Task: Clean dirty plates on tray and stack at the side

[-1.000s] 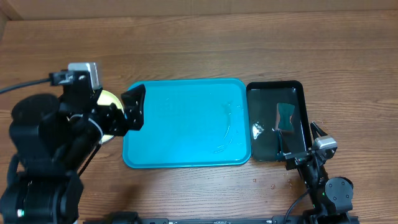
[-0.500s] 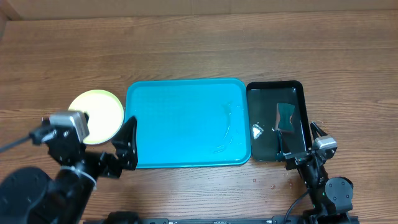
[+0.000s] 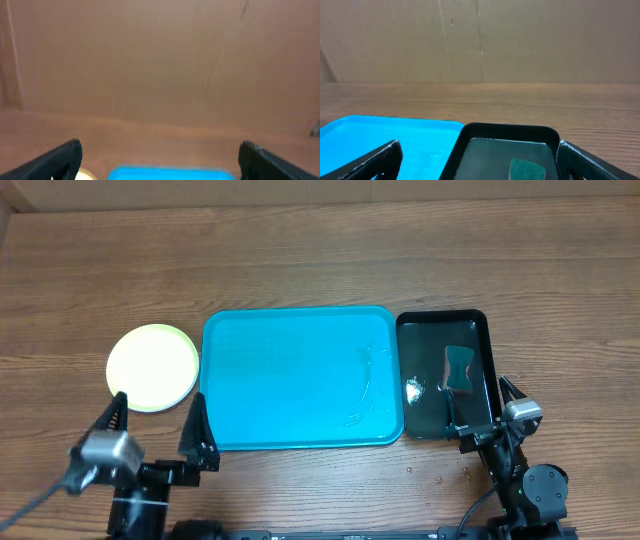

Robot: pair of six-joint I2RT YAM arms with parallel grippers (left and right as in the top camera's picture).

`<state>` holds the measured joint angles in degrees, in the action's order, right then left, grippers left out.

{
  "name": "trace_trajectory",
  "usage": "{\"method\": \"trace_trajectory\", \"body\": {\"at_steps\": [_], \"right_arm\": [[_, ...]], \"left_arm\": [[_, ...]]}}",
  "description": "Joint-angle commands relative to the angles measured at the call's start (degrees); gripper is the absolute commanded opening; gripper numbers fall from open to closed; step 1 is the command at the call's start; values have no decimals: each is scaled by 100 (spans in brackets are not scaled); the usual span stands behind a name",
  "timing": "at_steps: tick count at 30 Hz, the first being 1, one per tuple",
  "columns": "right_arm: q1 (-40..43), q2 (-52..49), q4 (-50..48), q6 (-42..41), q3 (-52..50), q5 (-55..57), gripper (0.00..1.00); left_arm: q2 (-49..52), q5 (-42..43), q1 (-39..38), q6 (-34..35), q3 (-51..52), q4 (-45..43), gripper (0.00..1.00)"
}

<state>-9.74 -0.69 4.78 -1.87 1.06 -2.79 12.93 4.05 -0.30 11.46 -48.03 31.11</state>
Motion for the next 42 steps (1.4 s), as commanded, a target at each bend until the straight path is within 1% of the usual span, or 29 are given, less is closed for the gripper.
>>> {"method": "trace_trajectory", "body": {"at_steps": [1, 6, 9, 12, 30, 36, 39, 42], "right_arm": [[28, 52, -15, 20, -61, -33, 100], [28, 52, -15, 20, -61, -31, 100], [28, 52, -15, 20, -61, -31, 100], [28, 52, -15, 20, -61, -33, 100], [28, 52, -15, 20, -61, -33, 100], [28, 52, -15, 20, -61, -31, 100], [28, 52, -15, 20, -61, -31, 100], [28, 52, -15, 20, -61, -33, 100]], "left_arm": [[-597, 160, -26, 151, 756, -1211, 100], [-1123, 151, -26, 293, 1679, -2959, 100], [-1276, 131, -22, 293, 2131, -3703, 100], [-1270, 140, -4, 297, 2424, -4013, 100], [-1272, 35, 0, 313, 4382, -3954, 100], [-1272, -170, 0, 310, 4769, -3453, 100], [-1272, -291, 4, 190, 4776, -2986, 100], [-1272, -341, 4, -286, 4776, -2667, 100]]}}
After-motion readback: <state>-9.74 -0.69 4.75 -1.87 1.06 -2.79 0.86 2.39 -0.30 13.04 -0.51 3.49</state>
